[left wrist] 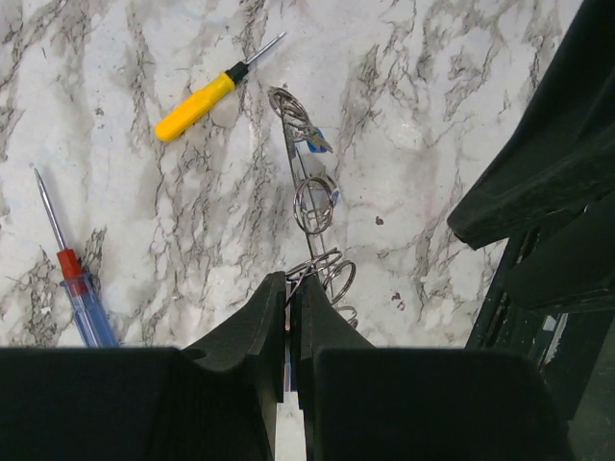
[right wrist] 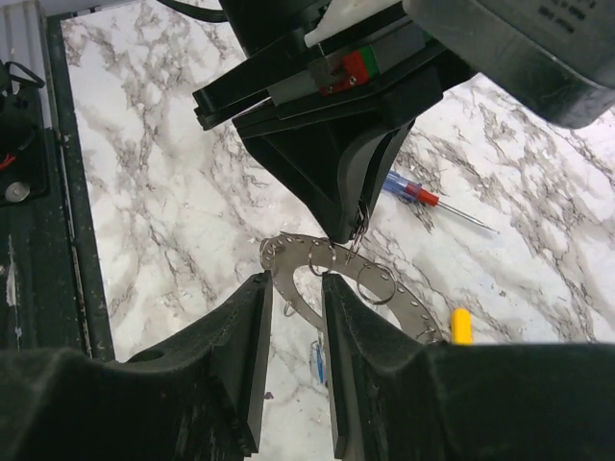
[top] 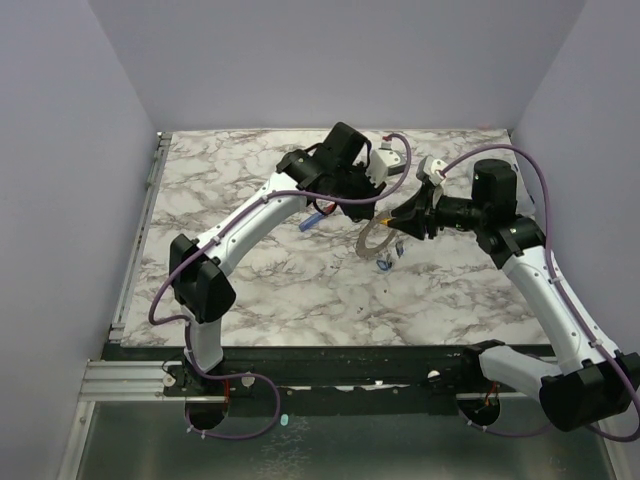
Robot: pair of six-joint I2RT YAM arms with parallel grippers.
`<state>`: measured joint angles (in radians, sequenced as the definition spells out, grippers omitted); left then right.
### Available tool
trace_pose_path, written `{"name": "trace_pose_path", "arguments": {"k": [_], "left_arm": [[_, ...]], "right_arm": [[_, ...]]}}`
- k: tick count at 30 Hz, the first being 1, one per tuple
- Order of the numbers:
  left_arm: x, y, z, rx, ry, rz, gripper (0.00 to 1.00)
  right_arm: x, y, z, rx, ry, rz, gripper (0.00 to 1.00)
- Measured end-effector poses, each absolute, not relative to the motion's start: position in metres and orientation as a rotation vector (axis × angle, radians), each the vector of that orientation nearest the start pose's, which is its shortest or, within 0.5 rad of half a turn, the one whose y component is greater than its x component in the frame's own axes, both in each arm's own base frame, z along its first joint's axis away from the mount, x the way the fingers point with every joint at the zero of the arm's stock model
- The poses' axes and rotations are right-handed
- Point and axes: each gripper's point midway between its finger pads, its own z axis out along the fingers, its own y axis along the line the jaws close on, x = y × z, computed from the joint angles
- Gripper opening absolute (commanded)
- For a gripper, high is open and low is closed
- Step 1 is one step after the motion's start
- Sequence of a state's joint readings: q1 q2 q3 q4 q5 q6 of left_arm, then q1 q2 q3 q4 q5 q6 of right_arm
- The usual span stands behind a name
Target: Remove the keys from the keyring
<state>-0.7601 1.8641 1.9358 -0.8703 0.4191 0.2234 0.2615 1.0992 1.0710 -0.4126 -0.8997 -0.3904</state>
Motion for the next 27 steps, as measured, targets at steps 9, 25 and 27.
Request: {"name": "trace_pose_path", "arguments": {"k": [9, 25, 27], "left_arm": [[0.299, -0.373, 0.241, 1.276, 2.065, -0.814, 0.0], [0.297, -0.373, 0.243, 1.256, 2.079, -0.858, 0.0], [0.297, -0.373, 0.243, 1.258, 2.078, -0.862, 0.0]], "right_arm": [[0.274, 0.203, 0.281, -1.12, 1.538, 0.77, 0.34], [0.292, 0.207, 0.258, -1.134, 1.548, 0.771, 0.34], [0.293, 0.209, 0.256, -1.136, 1.551, 0.775, 0.34]]}}
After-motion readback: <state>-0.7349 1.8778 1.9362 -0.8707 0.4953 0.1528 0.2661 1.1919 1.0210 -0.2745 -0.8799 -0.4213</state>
